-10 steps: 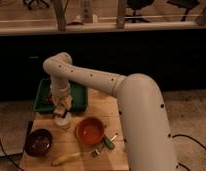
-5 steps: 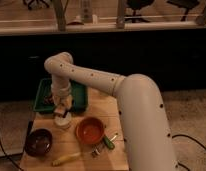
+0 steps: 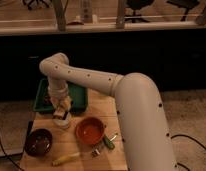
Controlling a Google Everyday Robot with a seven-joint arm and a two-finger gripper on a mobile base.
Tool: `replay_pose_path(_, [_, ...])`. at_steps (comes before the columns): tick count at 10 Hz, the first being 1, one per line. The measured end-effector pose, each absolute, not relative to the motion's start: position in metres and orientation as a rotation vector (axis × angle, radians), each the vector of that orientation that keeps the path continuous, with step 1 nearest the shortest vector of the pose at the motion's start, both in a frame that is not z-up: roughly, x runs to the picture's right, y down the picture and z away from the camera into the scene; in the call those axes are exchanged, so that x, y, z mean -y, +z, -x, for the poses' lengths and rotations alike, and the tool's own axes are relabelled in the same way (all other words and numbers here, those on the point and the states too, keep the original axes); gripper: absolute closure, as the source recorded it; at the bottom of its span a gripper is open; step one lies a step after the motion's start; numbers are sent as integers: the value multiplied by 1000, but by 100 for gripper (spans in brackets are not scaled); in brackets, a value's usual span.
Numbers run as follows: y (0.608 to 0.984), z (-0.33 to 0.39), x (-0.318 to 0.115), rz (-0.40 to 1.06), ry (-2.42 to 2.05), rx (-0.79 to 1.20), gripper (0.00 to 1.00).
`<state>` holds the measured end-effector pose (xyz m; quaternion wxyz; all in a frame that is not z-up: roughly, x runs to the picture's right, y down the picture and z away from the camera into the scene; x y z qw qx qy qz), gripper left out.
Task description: Place eraser in paper cup
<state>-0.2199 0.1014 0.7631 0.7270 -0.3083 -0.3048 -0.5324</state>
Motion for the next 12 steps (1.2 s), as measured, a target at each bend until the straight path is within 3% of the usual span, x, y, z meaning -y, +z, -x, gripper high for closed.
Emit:
replay_pose_path(3, [759, 220, -107, 684, -1190, 674, 99])
replay_pose_path(5, [757, 225, -110, 681, -1201, 685, 84])
replay_pose_path(11, [761, 227, -112, 680, -1192, 720, 24])
replay_pose_path(12, [762, 226, -113, 683, -1191, 724, 20])
